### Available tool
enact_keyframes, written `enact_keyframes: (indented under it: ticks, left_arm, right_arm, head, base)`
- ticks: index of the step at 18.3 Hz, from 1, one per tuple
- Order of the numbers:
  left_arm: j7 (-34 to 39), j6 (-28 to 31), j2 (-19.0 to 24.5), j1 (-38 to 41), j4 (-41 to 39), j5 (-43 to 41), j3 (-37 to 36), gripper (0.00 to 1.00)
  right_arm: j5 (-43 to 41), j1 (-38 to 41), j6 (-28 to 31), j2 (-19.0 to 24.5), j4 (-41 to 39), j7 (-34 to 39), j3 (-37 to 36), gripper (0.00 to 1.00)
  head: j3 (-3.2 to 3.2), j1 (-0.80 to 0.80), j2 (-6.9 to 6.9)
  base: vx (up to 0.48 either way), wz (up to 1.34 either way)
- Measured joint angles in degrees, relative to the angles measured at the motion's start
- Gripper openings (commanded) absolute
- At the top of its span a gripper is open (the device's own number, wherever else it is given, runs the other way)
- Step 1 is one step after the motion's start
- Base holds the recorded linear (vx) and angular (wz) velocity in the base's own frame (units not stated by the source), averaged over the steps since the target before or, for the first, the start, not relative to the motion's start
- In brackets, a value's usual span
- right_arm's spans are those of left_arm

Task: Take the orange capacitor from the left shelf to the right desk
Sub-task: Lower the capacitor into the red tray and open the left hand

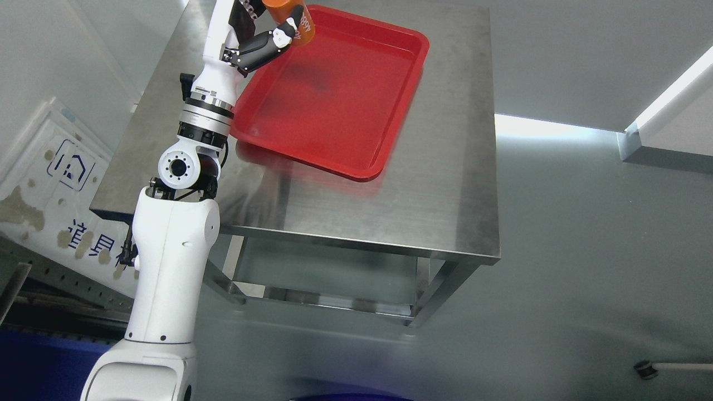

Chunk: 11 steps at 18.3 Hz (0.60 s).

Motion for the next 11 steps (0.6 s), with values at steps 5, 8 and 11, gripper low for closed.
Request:
enact_keyframes:
  ticks: [5, 8, 11]
  left_arm:
    - [0.0, 0.02, 0.0, 0.13, 4.91, -1.47, -1.11, 0.04]
    - [-0.24, -0.31, 0.0, 1.45, 6.63, -1.81, -1.64, 0.1]
    - [-0.46, -0.86, 0.0, 2.28, 7.73, -1.97, -2.03, 0.71]
  right_arm:
    - [0.0, 0.0, 0.0, 0.0, 0.0, -0.15, 0.0, 1.0]
    - [0.0, 0.01, 0.0, 0.0, 0.0, -0.17, 0.0, 1.0]
    - [0.0, 0.0, 0.0, 0.0, 0.0, -0.18, 0.0, 1.0]
  head:
    - [0.0, 0.0, 0.0]
    - [0.0, 0.0, 0.01]
    - [0.0, 0.0, 0.0]
  base:
    - [0.105, -0.08]
    - [0.041, 0.0]
    - [-0.002, 0.0]
